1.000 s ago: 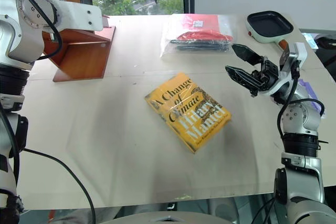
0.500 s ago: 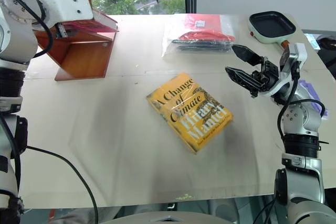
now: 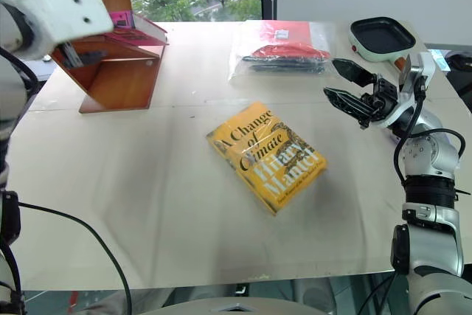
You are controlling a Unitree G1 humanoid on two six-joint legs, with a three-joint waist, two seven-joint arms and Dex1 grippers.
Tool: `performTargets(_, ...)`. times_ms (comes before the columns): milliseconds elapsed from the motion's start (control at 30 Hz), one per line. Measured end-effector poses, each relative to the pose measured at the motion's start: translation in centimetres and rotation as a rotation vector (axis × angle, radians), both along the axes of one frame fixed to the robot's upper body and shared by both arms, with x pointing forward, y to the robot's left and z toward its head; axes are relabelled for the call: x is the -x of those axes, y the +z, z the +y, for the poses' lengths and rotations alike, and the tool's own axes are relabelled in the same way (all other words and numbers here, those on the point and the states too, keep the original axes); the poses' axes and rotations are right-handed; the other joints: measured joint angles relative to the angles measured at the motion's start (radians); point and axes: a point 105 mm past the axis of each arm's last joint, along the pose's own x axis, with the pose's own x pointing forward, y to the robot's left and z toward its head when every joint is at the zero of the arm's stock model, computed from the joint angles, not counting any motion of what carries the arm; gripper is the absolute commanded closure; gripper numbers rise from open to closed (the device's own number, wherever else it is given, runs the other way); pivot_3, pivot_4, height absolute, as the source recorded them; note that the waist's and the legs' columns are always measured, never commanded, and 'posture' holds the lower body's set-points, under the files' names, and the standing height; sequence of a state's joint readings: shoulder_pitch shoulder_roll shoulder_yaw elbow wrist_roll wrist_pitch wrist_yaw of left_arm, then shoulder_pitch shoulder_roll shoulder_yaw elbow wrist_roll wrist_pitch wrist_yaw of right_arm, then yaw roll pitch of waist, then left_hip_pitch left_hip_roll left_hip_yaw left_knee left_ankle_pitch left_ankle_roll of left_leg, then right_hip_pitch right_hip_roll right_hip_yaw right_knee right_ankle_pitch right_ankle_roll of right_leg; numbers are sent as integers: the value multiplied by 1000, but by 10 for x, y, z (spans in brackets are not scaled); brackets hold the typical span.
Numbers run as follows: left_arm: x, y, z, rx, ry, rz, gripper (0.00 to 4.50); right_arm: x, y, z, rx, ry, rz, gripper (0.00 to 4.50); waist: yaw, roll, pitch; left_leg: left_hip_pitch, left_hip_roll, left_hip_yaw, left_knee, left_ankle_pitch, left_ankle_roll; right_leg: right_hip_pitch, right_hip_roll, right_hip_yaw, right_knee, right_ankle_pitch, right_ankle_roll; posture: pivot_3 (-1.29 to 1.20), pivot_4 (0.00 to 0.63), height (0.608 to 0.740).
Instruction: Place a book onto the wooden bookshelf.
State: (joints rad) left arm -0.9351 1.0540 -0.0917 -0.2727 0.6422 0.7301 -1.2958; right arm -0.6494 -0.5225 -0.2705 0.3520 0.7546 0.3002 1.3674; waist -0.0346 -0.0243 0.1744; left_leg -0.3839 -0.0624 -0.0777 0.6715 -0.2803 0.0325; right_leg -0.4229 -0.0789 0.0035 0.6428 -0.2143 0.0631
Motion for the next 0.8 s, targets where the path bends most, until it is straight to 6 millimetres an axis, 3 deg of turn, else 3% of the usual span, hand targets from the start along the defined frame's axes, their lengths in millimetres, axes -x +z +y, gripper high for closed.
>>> performTargets(100,5,6,-31,303,-135,-159,31,0,-4,-7,36,-10,14,0,5,1,-1,-1,0,0,1,0,0,1,-1,0,0,0,0,0,150,740)
performTargets(167,9,-9,-47,579,-216,-161,31,1,-7,-9,47,-17,21,0,5,2,-2,-1,0,-1,1,0,0,2,-1,-1,0,0,0,0,150,740)
performTargets(300,22,-54,-43,1140,-265,-101,31,7,-37,-21,66,-69,102,0,-1,1,-2,-1,1,-1,1,0,0,1,-1,-1,-1,0,0,0,150,740)
performTargets(367,31,-68,-41,1250,-266,-108,31,9,-44,-25,76,-94,109,0,-1,1,-2,1,1,0,0,0,0,3,-2,-1,-4,0,0,0,150,740)
performTargets(433,37,-102,-36,1269,-177,-50,31,12,-51,-29,88,-122,114,0,0,2,-3,6,1,0,-1,0,0,7,-2,0,-4,0,0,0,150,740)
performTargets(500,51,-165,-26,1231,2,96,31,20,-64,-37,121,-165,133,0,0,5,-6,8,1,1,-2,-1,0,8,-2,5,-4,0,0,0,150,740)
performTargets(567,63,-207,-21,1256,123,197,31,26,-80,-47,133,-214,183,0,10,1,-4,6,1,-1,0,-1,0,6,-1,6,-2,1,-1,0,150,740)
performTargets(667,72,-216,-28,1203,42,144,31,32,-96,-53,206,-318,182,0,32,4,-9,8,2,-1,0,-1,0,9,-6,5,-5,4,-2,0,150,740)
performTargets(800,95,-252,-39,1230,22,219,31,49,-139,-72,341,-462,269,0,47,7,-15,13,1,2,-2,-5,6,13,-7,6,-7,3,-2,0,150,740)
